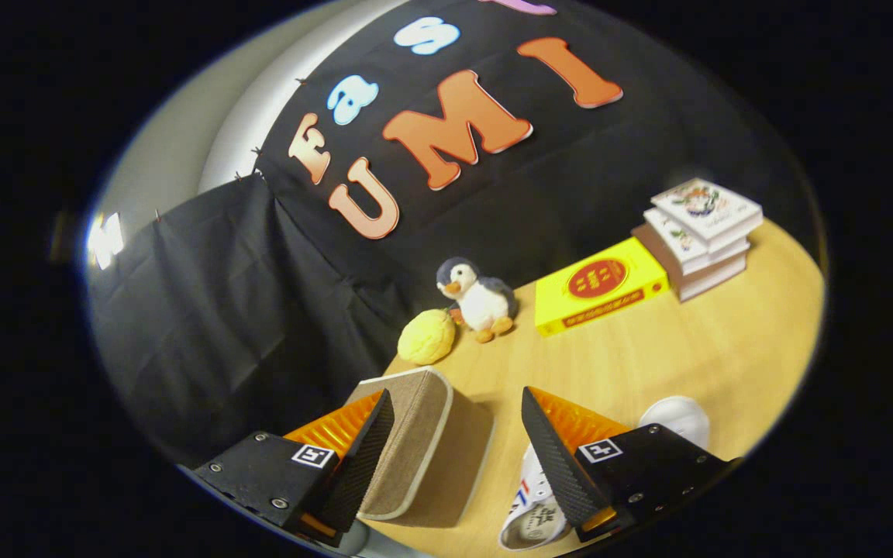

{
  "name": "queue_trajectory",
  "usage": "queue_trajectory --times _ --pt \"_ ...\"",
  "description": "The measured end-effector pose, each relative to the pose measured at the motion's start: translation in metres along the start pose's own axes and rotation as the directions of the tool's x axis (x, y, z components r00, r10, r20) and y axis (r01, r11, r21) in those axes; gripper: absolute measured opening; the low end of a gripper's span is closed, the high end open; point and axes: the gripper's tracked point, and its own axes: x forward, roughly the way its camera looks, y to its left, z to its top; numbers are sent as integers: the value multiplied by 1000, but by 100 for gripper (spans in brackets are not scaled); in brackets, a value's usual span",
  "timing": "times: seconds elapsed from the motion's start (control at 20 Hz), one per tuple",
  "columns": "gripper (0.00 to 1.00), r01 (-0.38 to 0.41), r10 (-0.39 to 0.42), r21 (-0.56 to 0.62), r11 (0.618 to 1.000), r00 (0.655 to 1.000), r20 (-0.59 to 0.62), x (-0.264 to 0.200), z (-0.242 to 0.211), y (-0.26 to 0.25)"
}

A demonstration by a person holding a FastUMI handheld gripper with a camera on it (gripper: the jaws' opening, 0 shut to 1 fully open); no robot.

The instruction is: Open the storage box then place both shoes into the box .Put the left shoe in first, then the right shoe, with the right side of both shoes facing outward in a uniform manner.

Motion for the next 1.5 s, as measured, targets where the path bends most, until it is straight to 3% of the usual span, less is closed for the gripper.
queue_trajectory --times 0.1,0.25,0.45,0.6,0.85,1.05,1.1,1.25,1.35,1.4,1.5 --pt "98 -75 86 117 990 993 -85 16 -22 4" --pt "98 -178 242 297 938 951 -194 32 -55 27" --pt "98 -207 323 338 918 886 -334 45 -104 37" --pt "98 -268 423 414 870 838 -346 41 -112 56" --pt "98 -268 462 470 841 809 -364 48 -122 61" --pt "94 -259 463 502 825 818 -341 45 -117 61" --pt "87 -258 461 507 823 824 -328 42 -113 58" --pt "67 -280 516 622 731 824 -235 30 -92 61" --pt "47 -297 522 657 693 835 -172 29 -82 63" --pt "38 -301 517 650 698 840 -166 28 -81 64" --pt "19 -281 473 596 752 860 -192 32 -87 63"
